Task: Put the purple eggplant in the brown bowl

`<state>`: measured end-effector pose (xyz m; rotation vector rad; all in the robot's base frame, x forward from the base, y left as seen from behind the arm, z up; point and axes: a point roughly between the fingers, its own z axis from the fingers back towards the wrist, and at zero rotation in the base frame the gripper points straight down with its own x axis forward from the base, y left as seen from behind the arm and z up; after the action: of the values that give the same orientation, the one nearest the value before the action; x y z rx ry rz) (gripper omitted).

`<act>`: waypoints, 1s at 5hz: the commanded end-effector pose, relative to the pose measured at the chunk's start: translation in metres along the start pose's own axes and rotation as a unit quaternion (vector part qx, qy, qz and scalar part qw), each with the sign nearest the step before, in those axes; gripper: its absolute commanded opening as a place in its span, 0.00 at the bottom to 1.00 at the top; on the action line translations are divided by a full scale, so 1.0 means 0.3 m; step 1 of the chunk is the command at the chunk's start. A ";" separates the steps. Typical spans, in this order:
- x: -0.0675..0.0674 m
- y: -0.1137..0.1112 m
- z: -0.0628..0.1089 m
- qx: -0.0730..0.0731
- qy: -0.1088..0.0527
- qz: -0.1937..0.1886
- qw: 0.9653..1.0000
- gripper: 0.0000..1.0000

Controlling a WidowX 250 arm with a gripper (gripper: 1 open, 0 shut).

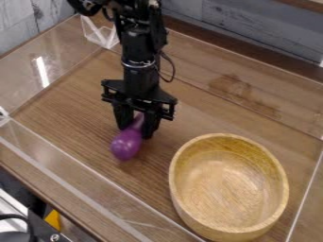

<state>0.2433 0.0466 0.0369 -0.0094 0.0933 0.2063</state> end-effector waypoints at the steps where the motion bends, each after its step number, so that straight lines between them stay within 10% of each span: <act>1: 0.029 -0.008 0.076 -0.002 -0.037 0.000 0.999 0.00; 5: -0.004 -0.098 0.170 -0.017 -0.046 -0.005 0.999 0.00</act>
<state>0.2435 0.0175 0.0714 -0.0335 0.0659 0.1986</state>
